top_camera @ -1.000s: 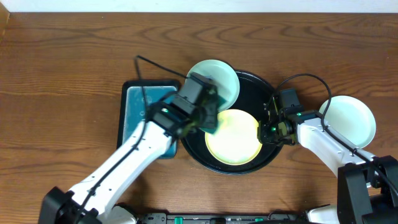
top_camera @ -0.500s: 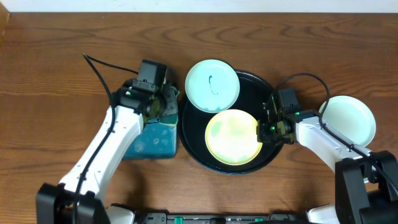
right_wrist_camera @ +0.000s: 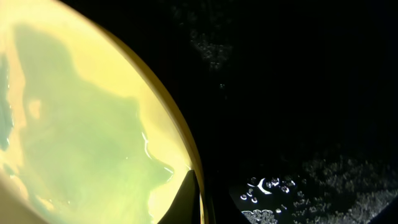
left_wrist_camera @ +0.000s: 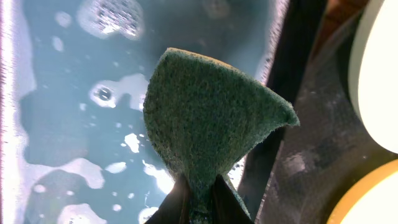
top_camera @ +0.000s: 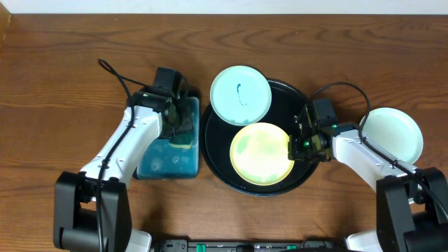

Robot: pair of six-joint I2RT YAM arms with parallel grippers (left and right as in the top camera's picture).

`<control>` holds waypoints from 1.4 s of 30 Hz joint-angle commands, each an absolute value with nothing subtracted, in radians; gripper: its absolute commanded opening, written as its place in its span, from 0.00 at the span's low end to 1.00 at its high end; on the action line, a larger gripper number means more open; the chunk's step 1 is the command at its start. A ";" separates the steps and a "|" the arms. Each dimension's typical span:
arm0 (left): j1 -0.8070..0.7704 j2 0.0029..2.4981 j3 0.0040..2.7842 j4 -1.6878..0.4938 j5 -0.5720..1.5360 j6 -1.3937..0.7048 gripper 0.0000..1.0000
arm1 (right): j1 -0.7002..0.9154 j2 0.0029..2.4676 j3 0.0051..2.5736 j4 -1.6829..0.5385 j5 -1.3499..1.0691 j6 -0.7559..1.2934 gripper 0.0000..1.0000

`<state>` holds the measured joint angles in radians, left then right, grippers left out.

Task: Clean dirty plates on tray and stack at the side
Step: 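Move sponge back into the blue tray with left gripper, then lift yellow plate with right gripper and carry it toward the right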

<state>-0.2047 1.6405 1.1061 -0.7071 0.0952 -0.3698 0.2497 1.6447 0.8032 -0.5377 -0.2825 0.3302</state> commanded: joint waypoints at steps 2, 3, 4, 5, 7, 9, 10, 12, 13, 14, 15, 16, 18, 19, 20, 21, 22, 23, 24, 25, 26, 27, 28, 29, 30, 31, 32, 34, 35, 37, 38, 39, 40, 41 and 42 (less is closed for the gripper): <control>-0.174 1.642 1.103 -0.710 0.059 -0.352 0.08 | 0.255 1.644 0.793 -0.551 -0.335 0.289 0.01; -0.169 1.642 1.103 -0.711 0.058 -0.352 0.08 | 0.255 1.627 0.796 -0.554 -0.341 0.287 0.01; -0.166 1.642 1.103 -0.712 0.058 -0.352 0.08 | 0.254 1.607 0.799 -0.554 -0.354 0.275 0.01; -0.163 1.642 1.103 -0.714 0.058 -0.352 0.08 | 0.254 1.582 0.800 -0.553 -0.373 0.263 0.01; -0.162 1.642 1.102 -0.718 0.058 -0.352 0.08 | 0.254 1.536 0.800 -0.553 -0.383 0.256 0.01; -0.162 1.642 1.102 -0.720 0.059 -0.352 0.08 | 0.254 1.491 0.800 -0.554 -0.382 0.253 0.01; -0.162 1.642 1.102 -0.722 0.059 -0.352 0.08 | 0.254 1.471 0.800 -0.554 -0.382 0.253 0.01; -0.162 1.642 1.101 -0.722 0.058 -0.352 0.08 | 0.254 1.436 0.800 -0.553 -0.382 0.253 0.01; -0.162 1.642 1.101 -0.722 0.059 -0.352 0.08 | 0.254 1.422 0.800 -0.553 -0.374 0.253 0.01; -0.162 1.642 1.101 -0.722 0.059 -0.352 0.08 | 0.254 1.409 0.800 -0.554 -0.362 0.253 0.01; -0.162 1.642 1.100 -0.722 0.058 -0.352 0.07 | 0.254 1.398 0.800 -0.554 -0.342 0.253 0.01; -0.162 1.642 1.100 -0.722 0.059 -0.352 0.08 | 0.254 1.388 0.800 -0.554 -0.313 0.253 0.01; -0.162 1.642 1.100 -0.722 0.059 -0.351 0.08 | 0.254 1.378 0.800 -0.554 -0.273 0.253 0.01; -0.162 1.642 1.100 -0.722 0.059 -0.347 0.08 | 0.254 1.373 0.800 -0.554 -0.249 0.253 0.01; -0.162 1.642 1.100 -0.721 0.059 -0.340 0.08 | 0.254 1.371 0.800 -0.554 -0.232 0.253 0.01; -0.162 1.642 1.100 -0.721 0.059 -0.329 0.08 | 0.254 1.369 0.800 -0.554 -0.214 0.253 0.01; -0.162 1.642 1.100 -0.721 0.059 -0.320 0.08 | 0.254 1.367 0.800 -0.554 -0.197 0.253 0.01; -0.162 1.642 1.100 -0.722 0.059 -0.308 0.08 | 0.254 1.367 0.800 -0.554 -0.186 0.253 0.01; -0.162 1.642 1.100 -0.722 0.059 -0.302 0.08 | 0.254 1.367 0.800 -0.554 -0.177 0.253 0.01; -0.162 1.642 1.099 -0.722 0.059 -0.295 0.08 | 0.254 1.367 0.800 -0.554 -0.169 0.253 0.01; -0.162 1.642 1.098 -0.721 0.059 -0.288 0.08 | 0.254 1.367 0.800 -0.554 -0.157 0.253 0.01; -0.162 1.642 1.095 -0.721 0.059 -0.284 0.08 | 0.254 1.367 0.800 -0.554 -0.145 0.253 0.01; -0.162 1.642 1.092 -0.721 0.059 -0.281 0.08 | 0.254 1.367 0.801 -0.554 -0.130 0.253 0.01; -0.162 1.642 1.088 -0.719 0.059 -0.281 0.07 | 0.254 1.367 0.801 -0.554 -0.115 0.253 0.01; -0.162 1.642 1.081 -0.716 0.059 -0.281 0.08 | 0.254 1.367 0.801 -0.554 -0.098 0.253 0.01; -0.162 1.642 1.073 -0.710 0.059 -0.275 0.08 | 0.254 1.367 0.803 -0.555 -0.081 0.253 0.01; -0.162 1.642 1.063 -0.703 0.059 -0.268 0.08 | 0.254 1.367 0.805 -0.558 -0.067 0.253 0.01; -0.162 1.643 1.042 -0.686 0.059 -0.262 0.08 | 0.254 1.365 0.817 -0.569 -0.028 0.253 0.01; -0.162 1.644 1.034 -0.680 0.059 -0.262 0.08 | 0.254 1.365 0.825 -0.577 -0.010 0.253 0.01; -0.162 1.645 1.019 -0.668 0.059 -0.254 0.08 | 0.255 1.364 0.847 -0.598 0.029 0.253 0.01; -0.162 1.646 1.014 -0.661 0.059 -0.254 0.08 | 0.255 1.364 0.861 -0.611 0.052 0.253 0.01; -0.162 1.646 1.005 -0.648 0.059 -0.251 0.08 | 0.255 1.364 0.878 -0.624 0.078 0.251 0.01; -0.162 1.646 0.999 -0.636 0.059 -0.244 0.08 | 0.255 1.364 0.892 -0.633 0.096 0.242 0.01; -0.162 1.646 0.994 -0.625 0.059 -0.242 0.08 | 0.257 1.364 0.908 -0.643 0.121 0.232 0.01; -0.162 1.646 0.984 -0.607 0.059 -0.240 0.08 | 0.258 1.364 0.922 -0.653 0.142 0.227 0.01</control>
<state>-0.1654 1.6405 1.0035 -0.6270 0.0715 -0.2665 0.2501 1.3846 0.8574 -0.6468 0.0444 0.2543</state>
